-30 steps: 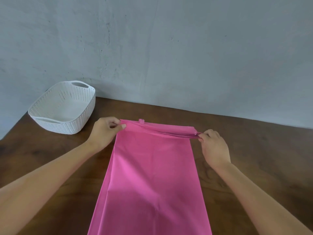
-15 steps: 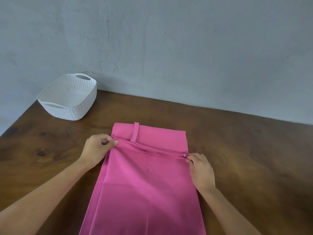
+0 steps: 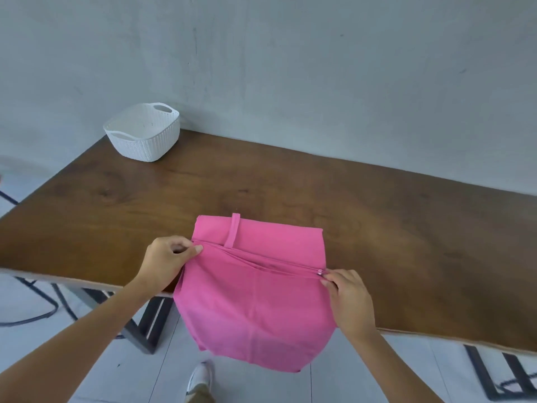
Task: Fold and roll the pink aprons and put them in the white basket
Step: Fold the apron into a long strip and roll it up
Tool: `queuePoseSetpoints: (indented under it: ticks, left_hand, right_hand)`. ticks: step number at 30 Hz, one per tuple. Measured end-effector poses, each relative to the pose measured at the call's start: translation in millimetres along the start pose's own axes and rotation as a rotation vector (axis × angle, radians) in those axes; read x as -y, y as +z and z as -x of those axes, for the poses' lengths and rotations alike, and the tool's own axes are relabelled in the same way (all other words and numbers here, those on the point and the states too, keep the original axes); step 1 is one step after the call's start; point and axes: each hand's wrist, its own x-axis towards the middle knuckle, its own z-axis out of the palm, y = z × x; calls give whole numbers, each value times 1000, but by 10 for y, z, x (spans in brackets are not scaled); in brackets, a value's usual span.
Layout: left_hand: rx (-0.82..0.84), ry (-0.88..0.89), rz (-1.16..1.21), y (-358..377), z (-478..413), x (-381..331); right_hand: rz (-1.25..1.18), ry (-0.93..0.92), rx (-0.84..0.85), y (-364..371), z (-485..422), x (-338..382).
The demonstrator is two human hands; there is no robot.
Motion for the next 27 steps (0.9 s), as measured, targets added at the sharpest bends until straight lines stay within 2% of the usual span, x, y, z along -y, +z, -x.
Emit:
queuePoseSetpoints:
  ticks: [6,11,14,20,27]
  left_hand:
    - [0,-44,33,73,823,-22]
    - [17,-92,2,136,1412,-9]
    - [-29,-95,14,134,1628,51]
    - [-54,-104,3,169,1734,-50]
    - [-39,26,48,163,1671,-320]
  right_hand:
    - [-107,-41,-8,-290,699,-82]
    - [-67,-96,15,-484,1178,-161]
    - [-45,-149,67,-570,1434,-179]
    - [9,-234,50,-957,1142,-168]
    - [33,-153,72,-1162,993,-203]
